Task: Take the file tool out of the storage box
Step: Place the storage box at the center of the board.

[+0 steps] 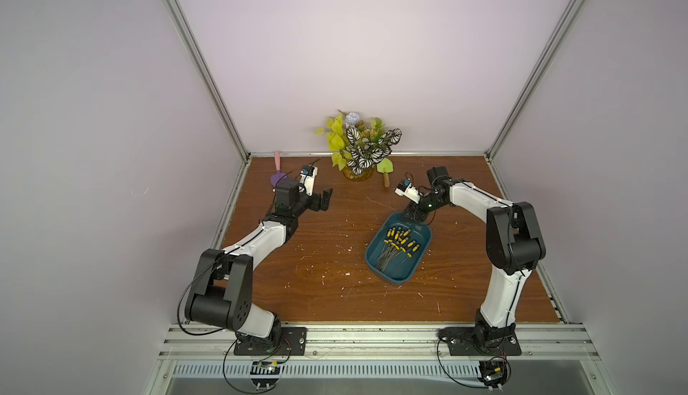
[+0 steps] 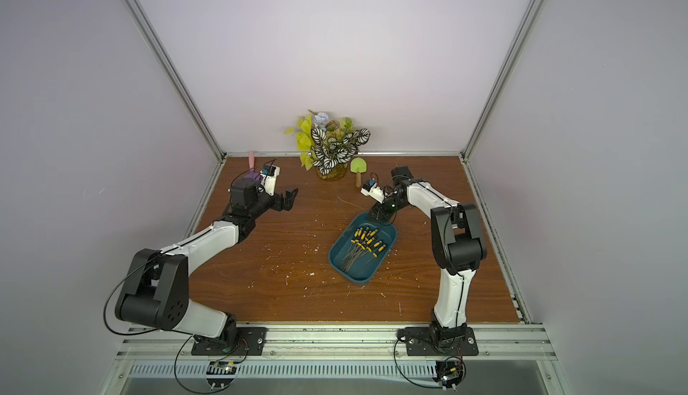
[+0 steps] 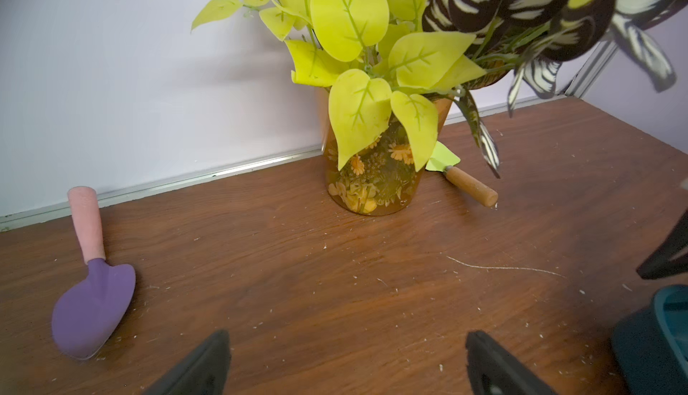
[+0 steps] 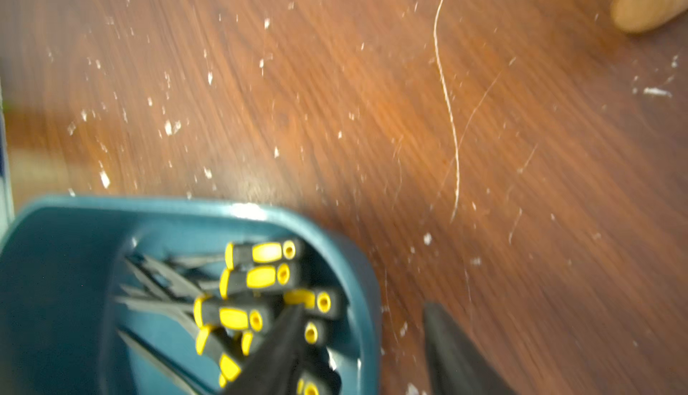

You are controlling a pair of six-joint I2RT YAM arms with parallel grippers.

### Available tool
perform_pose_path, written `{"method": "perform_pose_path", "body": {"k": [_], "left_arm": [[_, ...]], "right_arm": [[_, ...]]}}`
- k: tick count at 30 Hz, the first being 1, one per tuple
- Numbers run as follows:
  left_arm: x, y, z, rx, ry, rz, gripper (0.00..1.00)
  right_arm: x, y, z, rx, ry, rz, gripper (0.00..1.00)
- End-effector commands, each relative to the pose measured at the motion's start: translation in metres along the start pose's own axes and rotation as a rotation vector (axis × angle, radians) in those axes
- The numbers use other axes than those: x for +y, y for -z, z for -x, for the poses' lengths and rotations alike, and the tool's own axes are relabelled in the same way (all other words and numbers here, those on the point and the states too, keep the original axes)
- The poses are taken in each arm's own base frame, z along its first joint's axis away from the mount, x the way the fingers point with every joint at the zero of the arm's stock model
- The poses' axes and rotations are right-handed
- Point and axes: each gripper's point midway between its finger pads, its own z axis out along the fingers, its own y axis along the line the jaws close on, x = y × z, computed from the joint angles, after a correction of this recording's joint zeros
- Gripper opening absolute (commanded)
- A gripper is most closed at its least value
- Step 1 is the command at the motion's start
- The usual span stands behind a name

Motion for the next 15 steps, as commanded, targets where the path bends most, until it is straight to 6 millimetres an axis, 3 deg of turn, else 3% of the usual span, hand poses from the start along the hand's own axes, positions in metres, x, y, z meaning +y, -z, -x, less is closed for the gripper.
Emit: {"method": "perform_pose_path", "body": {"k": [1,4,6,9,11,15], "left_arm": [[-0.013,0.004,0.000,0.063,-0.027,-0.057,1.00],[-0.038,0.004,-0.006,0.122,-0.070,-0.161,0.99],[-0.067,0.006,-0.007,0.131,-0.116,-0.240,0.99],[-0.108,0.002,-0.018,0.179,-0.109,-0.377,0.99],[-0.130,-0.004,-0.033,0.233,-0.115,-0.432,0.99],[-0.155,-0.019,-0.057,0.297,-0.109,-0.460,1.00]], "right_arm": [[-0.008,0.028,0.039,-0.124,-0.054,-0.053,0.73],[-0.016,0.062,0.062,-0.298,-0.052,-0.157,0.74],[-0.032,0.098,0.069,-0.456,-0.122,-0.267,0.75],[-0.059,0.150,0.058,-0.663,-0.306,-0.388,0.74],[-0.072,0.171,0.046,-0.716,-0.396,-0.430,0.72],[-0.076,0.184,0.029,-0.726,-0.446,-0.470,0.71]]}}
